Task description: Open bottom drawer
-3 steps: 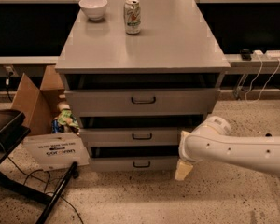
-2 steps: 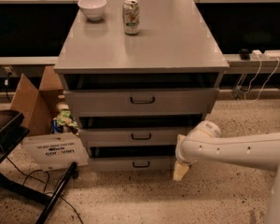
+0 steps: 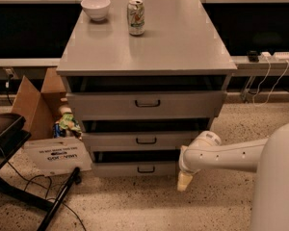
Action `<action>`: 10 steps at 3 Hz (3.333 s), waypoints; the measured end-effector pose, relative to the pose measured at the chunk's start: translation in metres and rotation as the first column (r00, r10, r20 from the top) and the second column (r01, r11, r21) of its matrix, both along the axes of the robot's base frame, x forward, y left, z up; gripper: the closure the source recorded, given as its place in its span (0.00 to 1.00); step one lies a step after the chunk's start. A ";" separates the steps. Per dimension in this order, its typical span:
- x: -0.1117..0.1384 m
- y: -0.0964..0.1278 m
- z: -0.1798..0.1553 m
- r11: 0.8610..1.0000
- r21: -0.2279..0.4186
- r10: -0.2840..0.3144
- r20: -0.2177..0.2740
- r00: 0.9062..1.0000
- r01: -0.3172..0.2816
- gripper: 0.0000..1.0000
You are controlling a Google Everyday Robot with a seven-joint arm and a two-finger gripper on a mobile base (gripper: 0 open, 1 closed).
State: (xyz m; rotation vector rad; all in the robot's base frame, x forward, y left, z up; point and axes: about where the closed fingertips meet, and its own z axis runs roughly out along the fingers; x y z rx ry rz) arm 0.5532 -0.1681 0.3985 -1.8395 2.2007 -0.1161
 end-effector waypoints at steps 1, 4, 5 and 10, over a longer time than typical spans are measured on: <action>-0.004 -0.001 -0.038 0.999 -0.038 0.017 -0.056 0.998 -0.019 0.00; 0.030 -0.012 -0.187 0.974 -0.167 0.115 -0.201 0.973 -0.150 0.00; 0.051 -0.015 -0.186 0.967 -0.194 0.133 -0.179 0.975 -0.167 0.00; 0.057 -0.030 -0.215 0.964 -0.219 0.095 -0.251 0.963 -0.152 1.00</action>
Offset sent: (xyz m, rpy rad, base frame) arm -0.0107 -0.0083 -0.2136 -0.1576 0.2842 0.1202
